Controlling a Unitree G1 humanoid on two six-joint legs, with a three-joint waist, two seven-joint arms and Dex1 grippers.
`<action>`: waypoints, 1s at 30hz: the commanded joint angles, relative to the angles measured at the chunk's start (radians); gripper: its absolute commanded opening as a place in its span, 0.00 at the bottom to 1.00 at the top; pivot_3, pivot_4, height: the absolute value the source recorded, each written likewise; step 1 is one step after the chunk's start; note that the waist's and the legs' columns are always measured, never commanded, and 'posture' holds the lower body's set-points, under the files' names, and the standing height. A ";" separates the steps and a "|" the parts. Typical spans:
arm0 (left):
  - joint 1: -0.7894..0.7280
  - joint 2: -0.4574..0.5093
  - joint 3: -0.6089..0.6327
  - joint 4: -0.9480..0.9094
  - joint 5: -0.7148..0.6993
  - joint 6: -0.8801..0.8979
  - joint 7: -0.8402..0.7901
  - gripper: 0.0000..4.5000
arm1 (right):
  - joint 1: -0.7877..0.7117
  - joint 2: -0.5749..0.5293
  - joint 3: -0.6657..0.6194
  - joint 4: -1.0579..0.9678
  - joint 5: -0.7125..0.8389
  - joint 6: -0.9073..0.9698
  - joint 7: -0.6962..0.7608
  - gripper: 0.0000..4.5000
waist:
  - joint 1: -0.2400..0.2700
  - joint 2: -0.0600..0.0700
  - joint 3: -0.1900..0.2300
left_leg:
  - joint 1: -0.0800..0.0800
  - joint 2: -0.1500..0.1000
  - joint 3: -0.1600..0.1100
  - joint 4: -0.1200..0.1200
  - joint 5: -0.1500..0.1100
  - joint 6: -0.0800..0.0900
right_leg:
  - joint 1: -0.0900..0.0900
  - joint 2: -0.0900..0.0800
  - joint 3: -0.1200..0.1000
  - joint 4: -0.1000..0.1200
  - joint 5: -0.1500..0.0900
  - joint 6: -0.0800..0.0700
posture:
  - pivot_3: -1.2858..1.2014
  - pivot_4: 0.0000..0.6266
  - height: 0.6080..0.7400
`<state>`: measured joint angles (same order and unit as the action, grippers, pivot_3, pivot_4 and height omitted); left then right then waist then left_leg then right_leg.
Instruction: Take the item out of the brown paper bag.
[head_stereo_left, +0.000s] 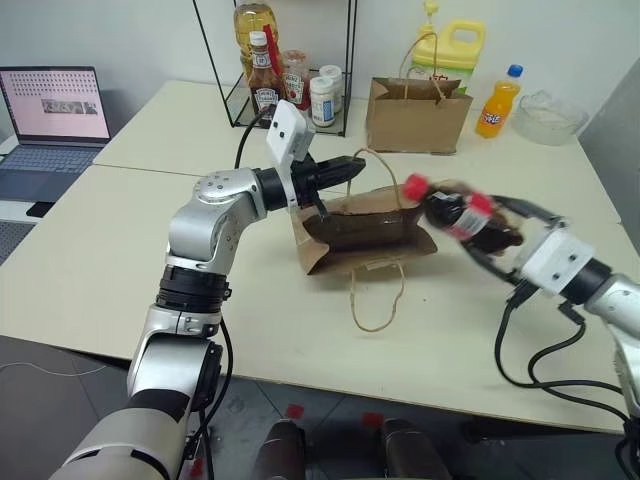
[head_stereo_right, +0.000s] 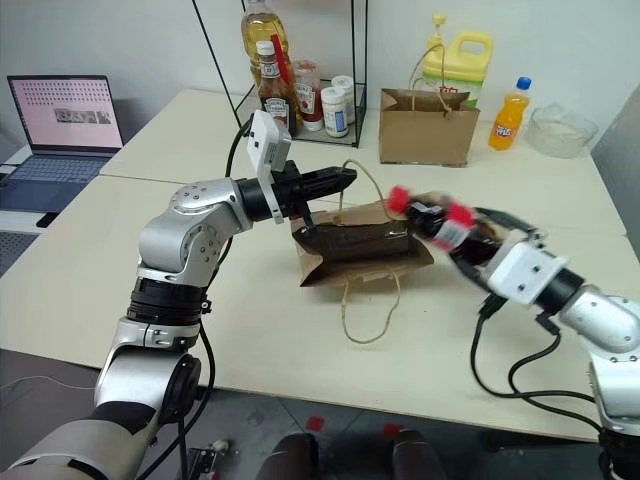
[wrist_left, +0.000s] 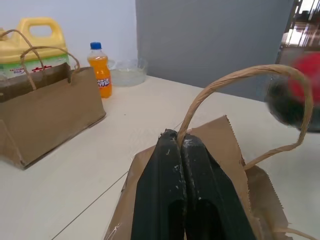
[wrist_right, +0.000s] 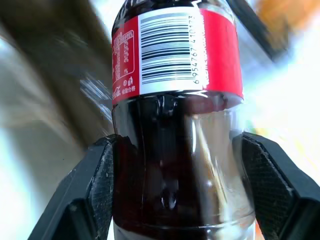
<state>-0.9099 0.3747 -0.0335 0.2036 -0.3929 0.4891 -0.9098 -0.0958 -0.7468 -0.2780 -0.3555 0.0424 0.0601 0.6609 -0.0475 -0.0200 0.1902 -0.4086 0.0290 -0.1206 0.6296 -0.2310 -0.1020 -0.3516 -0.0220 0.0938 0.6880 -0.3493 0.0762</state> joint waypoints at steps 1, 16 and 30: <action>-0.031 0.003 0.007 -0.009 0.001 -0.025 -0.009 0.00 | -0.025 -0.058 -0.021 0.071 -0.039 0.174 -0.025 0.69 | 0.000 0.000 0.000 | 0.000 0.000 0.000 0.000 0.000 0.000 | 0.000 0.000 0.000 0.000 0.000 0.000 | 0.52 0.24 1.00; -0.012 0.007 0.010 -0.049 -0.001 -0.012 0.001 0.00 | -0.233 -0.231 0.258 0.229 -0.015 0.561 0.218 0.92 | -0.007 0.003 0.001 | 0.000 0.000 0.003 0.000 0.000 0.001 | -0.001 0.000 0.002 0.000 0.000 0.000 | 0.52 0.24 1.00; -0.006 0.030 0.026 -0.050 0.008 -0.011 0.027 0.04 | -0.203 -0.035 0.018 -0.053 0.221 0.641 0.109 1.00 | -0.008 0.003 0.001 | 0.000 0.000 0.003 0.000 0.000 0.000 | -0.001 0.000 0.002 0.001 0.000 0.000 | 0.52 0.24 1.00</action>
<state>-0.8952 0.3936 -0.0339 0.1603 -0.3909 0.4951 -0.8986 -0.2953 -0.7875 -0.2009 -0.3219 0.2276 0.7089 0.8000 -0.0555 -0.0166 0.1915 -0.4087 0.0294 -0.1178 0.6297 -0.2308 -0.1020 -0.3527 -0.0222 0.0959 0.6887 -0.3493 0.0763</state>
